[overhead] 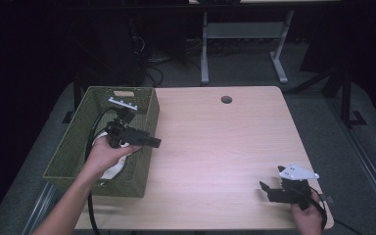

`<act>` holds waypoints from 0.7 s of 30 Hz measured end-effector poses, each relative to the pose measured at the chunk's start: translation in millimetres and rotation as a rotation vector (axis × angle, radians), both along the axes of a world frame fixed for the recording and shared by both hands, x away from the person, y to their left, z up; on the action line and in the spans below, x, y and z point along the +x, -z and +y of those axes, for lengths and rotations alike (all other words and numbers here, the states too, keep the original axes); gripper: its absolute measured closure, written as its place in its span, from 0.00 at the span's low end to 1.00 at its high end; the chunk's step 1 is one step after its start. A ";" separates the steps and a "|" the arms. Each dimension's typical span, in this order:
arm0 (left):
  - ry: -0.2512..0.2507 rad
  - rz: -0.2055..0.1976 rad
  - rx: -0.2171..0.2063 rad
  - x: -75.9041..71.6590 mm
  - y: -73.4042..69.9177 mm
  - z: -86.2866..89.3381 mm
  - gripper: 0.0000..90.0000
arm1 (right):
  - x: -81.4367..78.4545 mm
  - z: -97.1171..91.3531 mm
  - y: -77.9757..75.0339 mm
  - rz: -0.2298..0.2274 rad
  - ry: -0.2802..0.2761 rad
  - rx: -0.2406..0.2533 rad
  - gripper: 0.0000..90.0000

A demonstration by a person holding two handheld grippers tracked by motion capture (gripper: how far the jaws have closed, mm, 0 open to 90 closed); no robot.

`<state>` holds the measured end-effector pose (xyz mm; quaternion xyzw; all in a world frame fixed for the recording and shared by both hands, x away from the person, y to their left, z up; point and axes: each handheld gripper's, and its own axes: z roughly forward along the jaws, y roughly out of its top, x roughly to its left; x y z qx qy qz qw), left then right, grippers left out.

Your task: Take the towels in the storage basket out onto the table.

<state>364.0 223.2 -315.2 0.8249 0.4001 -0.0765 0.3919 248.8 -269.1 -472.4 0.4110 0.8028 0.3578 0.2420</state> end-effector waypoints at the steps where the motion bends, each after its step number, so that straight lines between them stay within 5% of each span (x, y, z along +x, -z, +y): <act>1: -0.009 0.002 0.004 1.0 -0.1 4.3 0.23 | 0.0 0.1 0.0 0.001 0.000 0.000 0.15; 9: -0.051 0.010 -0.007 6.5 1.8 29.1 0.25 | 0.7 -0.1 0.5 -0.002 -0.003 -0.006 0.15; 21: -0.172 0.002 0.056 15.9 9.1 70.8 0.25 | 0.3 0.4 0.8 -0.003 -0.004 -0.007 0.15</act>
